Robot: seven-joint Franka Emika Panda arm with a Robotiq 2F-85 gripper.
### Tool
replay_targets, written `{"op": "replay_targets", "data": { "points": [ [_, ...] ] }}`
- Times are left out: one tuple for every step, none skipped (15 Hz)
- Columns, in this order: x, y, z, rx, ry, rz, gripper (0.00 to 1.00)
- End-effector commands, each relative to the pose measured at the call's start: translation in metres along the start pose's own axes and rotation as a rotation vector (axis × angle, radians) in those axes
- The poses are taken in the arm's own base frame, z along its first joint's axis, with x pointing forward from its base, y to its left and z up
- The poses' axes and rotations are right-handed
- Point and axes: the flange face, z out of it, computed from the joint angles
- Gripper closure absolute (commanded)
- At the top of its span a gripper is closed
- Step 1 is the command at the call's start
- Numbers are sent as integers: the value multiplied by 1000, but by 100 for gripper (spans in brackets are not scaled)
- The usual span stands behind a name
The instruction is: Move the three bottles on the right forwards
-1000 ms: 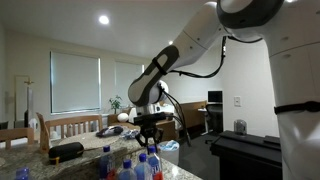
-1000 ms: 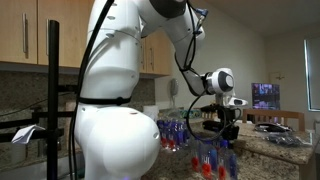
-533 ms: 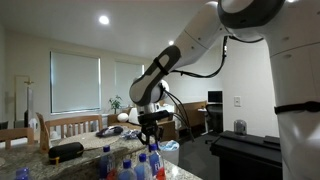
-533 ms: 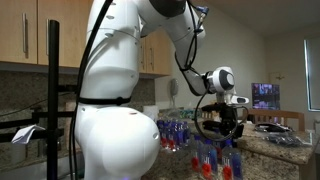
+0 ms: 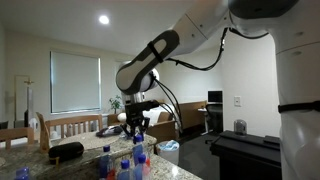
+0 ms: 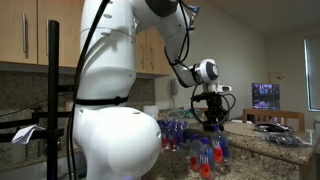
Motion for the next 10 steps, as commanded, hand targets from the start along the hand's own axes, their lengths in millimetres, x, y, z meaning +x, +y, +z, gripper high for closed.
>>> {"op": "replay_targets", "data": {
  "points": [
    [1,1,0,-1,-2,2,65],
    [1,3,1,-1,-2,3,65],
    [1,3,1,-1,-3,3,86],
    [3,4,4,-2,3,6,86],
    [4,9,8,1,-3,4,86],
    [5,16,13,7,-14,6,86],
    [5,20,18,10,-21,13,86],
    [5,26,22,6,-29,25,86],
    [4,34,28,8,-39,35,86],
    [3,40,34,13,-49,46,86]
  ]
}}
